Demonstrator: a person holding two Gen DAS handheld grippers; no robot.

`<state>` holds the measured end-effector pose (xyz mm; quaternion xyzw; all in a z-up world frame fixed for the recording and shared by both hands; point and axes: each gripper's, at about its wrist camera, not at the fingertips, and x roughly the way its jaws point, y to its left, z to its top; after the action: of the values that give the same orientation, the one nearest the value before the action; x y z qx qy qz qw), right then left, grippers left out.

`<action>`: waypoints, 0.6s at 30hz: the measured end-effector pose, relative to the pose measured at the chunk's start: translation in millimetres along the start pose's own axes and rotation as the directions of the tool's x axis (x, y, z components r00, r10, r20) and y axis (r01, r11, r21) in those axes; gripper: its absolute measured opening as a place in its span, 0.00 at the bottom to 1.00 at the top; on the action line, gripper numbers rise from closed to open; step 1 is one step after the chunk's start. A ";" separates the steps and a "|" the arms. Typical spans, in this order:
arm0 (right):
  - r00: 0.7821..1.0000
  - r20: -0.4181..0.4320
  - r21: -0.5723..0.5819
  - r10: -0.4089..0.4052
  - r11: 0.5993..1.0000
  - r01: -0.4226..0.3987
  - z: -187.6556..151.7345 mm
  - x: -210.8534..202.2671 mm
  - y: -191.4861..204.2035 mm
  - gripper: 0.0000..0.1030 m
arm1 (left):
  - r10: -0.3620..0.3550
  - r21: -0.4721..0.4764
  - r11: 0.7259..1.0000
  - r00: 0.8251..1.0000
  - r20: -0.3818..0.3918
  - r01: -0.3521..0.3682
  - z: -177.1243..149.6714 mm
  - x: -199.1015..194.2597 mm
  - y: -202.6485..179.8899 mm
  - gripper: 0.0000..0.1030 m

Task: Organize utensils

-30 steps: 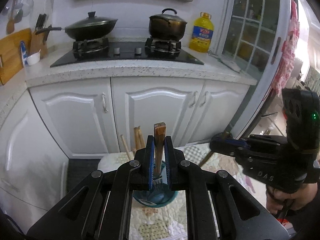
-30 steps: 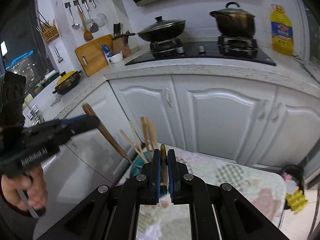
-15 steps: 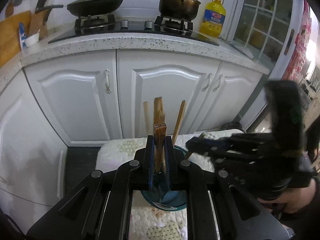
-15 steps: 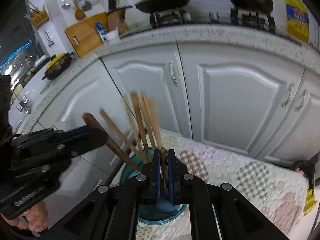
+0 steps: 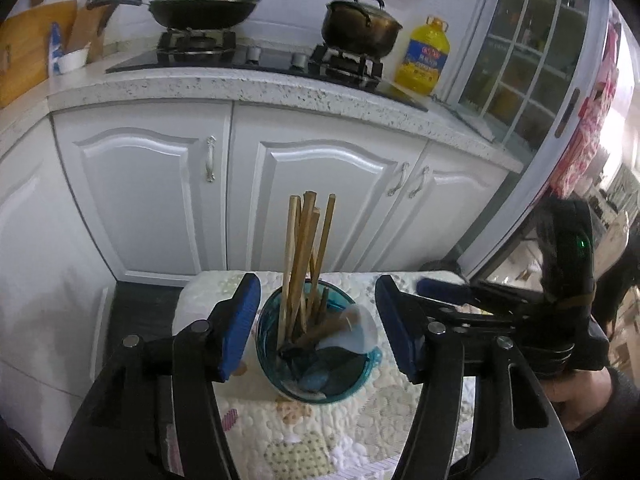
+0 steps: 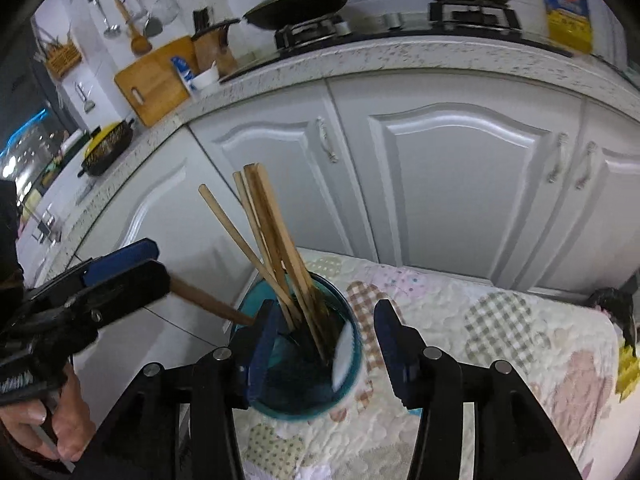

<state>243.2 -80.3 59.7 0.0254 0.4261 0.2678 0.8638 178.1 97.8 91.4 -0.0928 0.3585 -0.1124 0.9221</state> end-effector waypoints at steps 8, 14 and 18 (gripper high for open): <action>0.993 -0.037 -0.003 -0.115 0.993 0.115 -78.1 -49.1 -5.7 0.62 | 0.060 0.021 0.998 0.998 0.008 -0.060 -92.4 -29.9 -20.3 0.83; 0.985 -0.111 -0.027 -0.131 0.991 0.129 -137.3 -51.7 -3.3 0.62 | 0.184 0.090 0.981 0.972 -0.146 -0.172 -158.1 -0.1 -47.4 0.83; 0.985 -0.105 -0.044 -0.139 0.990 0.135 -147.1 -58.2 0.9 0.62 | 0.222 0.102 0.973 0.961 -0.166 -0.207 -161.7 9.4 -57.0 0.83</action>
<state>103.8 -134.8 8.5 -0.0342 0.4677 0.2165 0.8563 66.5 26.0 -17.6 -0.0046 0.4417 -0.0345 0.8965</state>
